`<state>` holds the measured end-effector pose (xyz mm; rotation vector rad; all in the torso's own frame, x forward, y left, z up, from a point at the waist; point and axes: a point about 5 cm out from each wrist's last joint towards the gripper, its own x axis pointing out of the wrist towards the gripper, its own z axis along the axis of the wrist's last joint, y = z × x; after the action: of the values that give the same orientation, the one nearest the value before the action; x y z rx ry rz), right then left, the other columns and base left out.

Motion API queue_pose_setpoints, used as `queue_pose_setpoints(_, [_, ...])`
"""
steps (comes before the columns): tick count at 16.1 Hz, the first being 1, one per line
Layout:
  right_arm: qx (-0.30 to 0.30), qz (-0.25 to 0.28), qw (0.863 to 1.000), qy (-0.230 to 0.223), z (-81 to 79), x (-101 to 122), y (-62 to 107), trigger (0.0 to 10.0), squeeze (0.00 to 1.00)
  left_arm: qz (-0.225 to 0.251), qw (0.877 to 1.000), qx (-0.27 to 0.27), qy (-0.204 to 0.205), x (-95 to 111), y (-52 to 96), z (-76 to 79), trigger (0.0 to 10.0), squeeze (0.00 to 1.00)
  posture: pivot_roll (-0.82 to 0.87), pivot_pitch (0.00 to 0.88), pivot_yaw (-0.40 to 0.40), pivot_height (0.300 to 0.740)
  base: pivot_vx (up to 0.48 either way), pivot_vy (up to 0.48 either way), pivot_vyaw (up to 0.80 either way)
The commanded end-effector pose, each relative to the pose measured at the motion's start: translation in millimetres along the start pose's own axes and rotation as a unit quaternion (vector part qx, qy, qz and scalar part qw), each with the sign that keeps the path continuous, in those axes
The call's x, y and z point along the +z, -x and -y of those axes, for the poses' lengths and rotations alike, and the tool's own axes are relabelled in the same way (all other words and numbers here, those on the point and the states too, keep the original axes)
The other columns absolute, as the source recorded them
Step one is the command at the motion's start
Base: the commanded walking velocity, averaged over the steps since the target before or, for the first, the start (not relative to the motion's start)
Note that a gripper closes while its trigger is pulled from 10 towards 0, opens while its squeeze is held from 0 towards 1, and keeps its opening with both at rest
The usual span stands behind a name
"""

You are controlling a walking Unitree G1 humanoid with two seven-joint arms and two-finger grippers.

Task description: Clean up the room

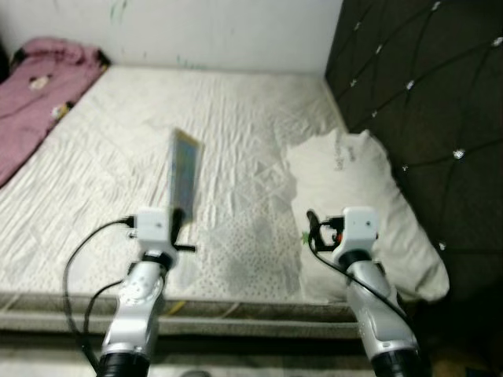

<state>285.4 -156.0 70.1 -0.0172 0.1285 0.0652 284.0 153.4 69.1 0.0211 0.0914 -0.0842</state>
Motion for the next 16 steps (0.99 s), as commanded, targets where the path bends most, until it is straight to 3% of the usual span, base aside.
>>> queue_pose_setpoints(1, [0.005,0.008,1.0,-0.002,-2.9,5.0,-2.3,10.0,0.0,0.033,0.999,0.037,-0.023,15.0,-5.0,-12.2,10.0,0.0,-0.01,0.0,-0.011,0.74,0.0,0.0,0.0])
queue_pose_setpoints(3, [0.005,0.005,1.0,0.0,-3.0,4.4,-2.7,10.0,0.0,0.032,0.998,0.045,-0.012,15.7,-4.7,-18.0,10.0,0.0,-0.01,0.0,-0.012,0.74,0.0,0.0,0.0])
queue_pose_setpoints(4, [0.004,0.004,1.0,-0.004,-2.5,3.8,-2.9,10.0,0.0,0.043,0.999,0.02,0.006,16.5,-1.2,-18.7,10.0,0.0,-0.01,0.0,-0.012,0.74,0.0,0.0,-0.8])
queue_pose_setpoints(7, [0.005,0.006,1.0,-0.002,-2.3,4.4,-3.4,10.0,0.0,0.048,0.999,0.027,0.002,15.4,-0.4,-18.3,10.0,0.0,-0.01,0.0,-0.013,0.74,0.0,0.0,-0.69])
queue_pose_setpoints(14, [0.006,0.01,1.0,-0.003,-2.3,6.4,-3.7,10.0,0.0,0.037,0.999,0.031,-0.002,12.9,-2.2,-14.5,10.0,0.0,-0.01,0.0,-0.012,0.74,0.0,0.0,0.0])
queue_pose_setpoints(16, [0.001,0.006,1.0,-0.007,-1.0,5.5,-4.0,10.0,0.0,0.034,0.999,0.037,0.002,13.2,-2.3,-15.9,10.0,0.0,-0.01,0.0,-0.012,0.74,0.0,0.0,-0.6])
